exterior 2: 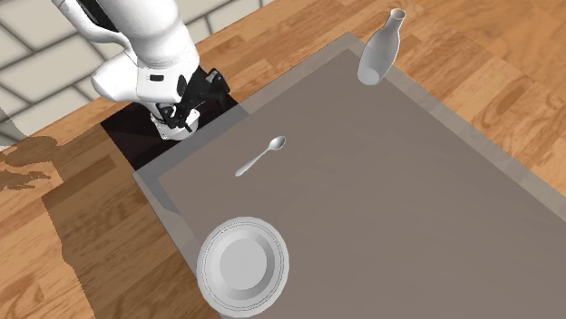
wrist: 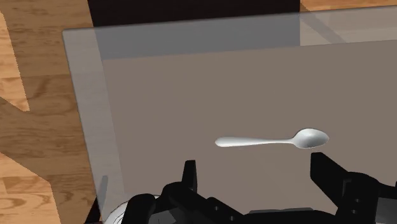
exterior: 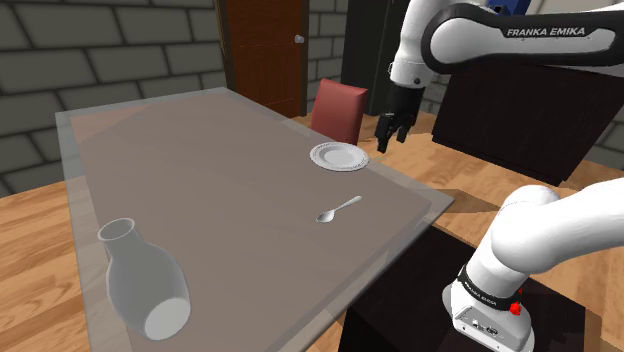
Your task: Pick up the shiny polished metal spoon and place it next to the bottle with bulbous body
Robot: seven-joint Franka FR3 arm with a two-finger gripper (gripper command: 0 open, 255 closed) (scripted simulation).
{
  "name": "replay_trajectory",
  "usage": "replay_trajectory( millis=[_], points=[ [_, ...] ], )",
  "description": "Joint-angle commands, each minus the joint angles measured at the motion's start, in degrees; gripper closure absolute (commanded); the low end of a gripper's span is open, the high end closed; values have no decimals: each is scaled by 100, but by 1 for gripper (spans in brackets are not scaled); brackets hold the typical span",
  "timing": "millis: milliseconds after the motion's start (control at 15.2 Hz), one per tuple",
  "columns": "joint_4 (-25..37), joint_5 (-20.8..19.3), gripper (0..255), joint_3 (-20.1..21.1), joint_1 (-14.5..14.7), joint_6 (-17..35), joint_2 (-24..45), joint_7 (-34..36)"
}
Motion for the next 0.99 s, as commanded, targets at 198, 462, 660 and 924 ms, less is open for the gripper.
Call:
replay_trajectory(
  millis=[198, 462, 660, 924],
  points=[
    [-484, 198, 0, 502, 125, 1008, 333, 528],
    [-707, 290, 0, 927, 198, 1831, 796, 974],
    [-776, 290, 0, 1263, 211, 2451, 1252, 1338],
    [-732, 131, 0, 1731, 149, 3252, 1988, 1903]
  ],
)
